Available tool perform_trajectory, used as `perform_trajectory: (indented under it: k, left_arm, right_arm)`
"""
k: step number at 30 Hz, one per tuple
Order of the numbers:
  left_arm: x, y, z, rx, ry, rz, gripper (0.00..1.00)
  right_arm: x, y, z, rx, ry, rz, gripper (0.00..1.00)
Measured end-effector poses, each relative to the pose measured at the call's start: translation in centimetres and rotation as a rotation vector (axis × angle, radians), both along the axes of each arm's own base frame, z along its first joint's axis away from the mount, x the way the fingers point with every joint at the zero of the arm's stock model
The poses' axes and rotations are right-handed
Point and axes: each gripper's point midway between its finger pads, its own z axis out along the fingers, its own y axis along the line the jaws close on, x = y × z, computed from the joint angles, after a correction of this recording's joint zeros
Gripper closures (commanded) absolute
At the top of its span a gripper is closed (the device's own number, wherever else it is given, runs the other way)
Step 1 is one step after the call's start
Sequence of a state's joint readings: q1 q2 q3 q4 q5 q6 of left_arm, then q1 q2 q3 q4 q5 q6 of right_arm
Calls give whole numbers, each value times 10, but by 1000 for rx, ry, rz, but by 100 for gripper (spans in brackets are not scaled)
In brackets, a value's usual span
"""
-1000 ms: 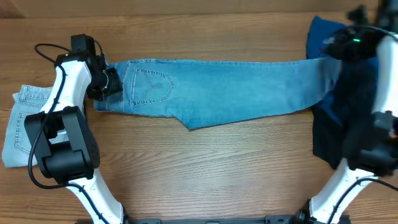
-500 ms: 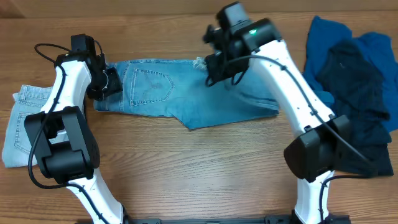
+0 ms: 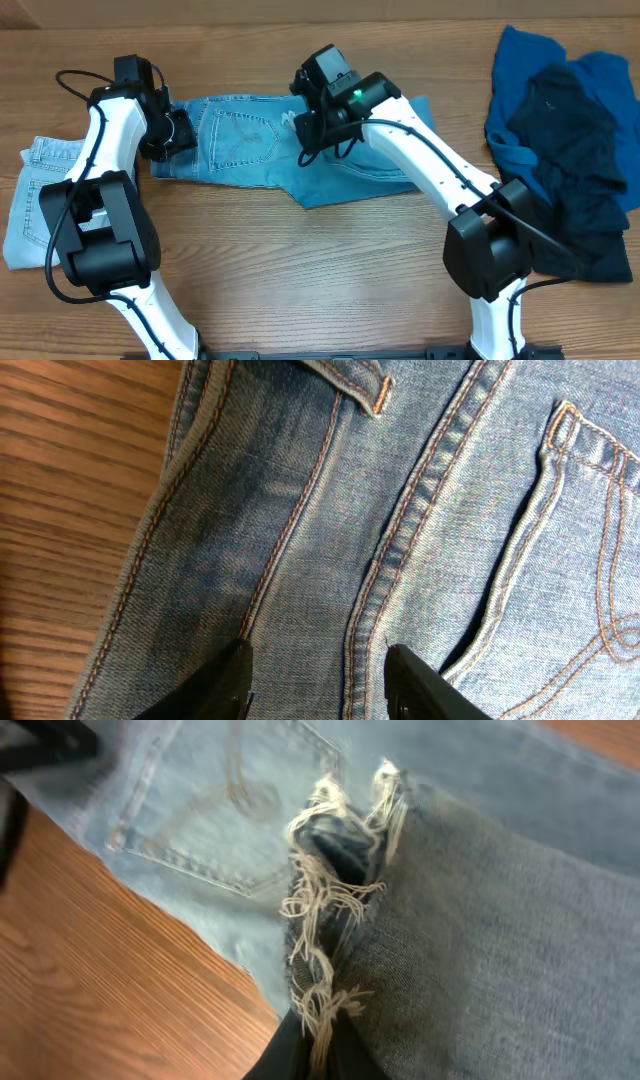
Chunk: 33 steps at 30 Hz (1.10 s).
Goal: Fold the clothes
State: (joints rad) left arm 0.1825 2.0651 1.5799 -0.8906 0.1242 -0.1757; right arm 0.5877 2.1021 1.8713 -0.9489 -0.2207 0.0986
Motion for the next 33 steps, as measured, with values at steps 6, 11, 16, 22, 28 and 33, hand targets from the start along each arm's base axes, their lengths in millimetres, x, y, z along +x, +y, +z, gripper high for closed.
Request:
perform_trajectory:
  k: [6,11,16,22,28,33]
  left_arm:
    - [0,0,0,0,0,0,53]
    - [0,0,0,0,1,0,53]
    - [-1,-1,0,-4,4,-4,38]
    - [5,6,10,1,-19,-29,32]
    - [20,38,34,39,-91,-7,28]
    - [18,35,14,16,-53,-27,28]
  right_arm:
    - [2,23,8,45,-56,27,53]
    - [-4,16,4,23,-20,22,53]
    - [3,-61,-16,-164,72,-119,50]
    - [17,-157,-25,-322,144,-301,47]
    - [18,-172,-26,-330,162,-331,48]
    - [17,-171,-26,-323,167,-328,48]
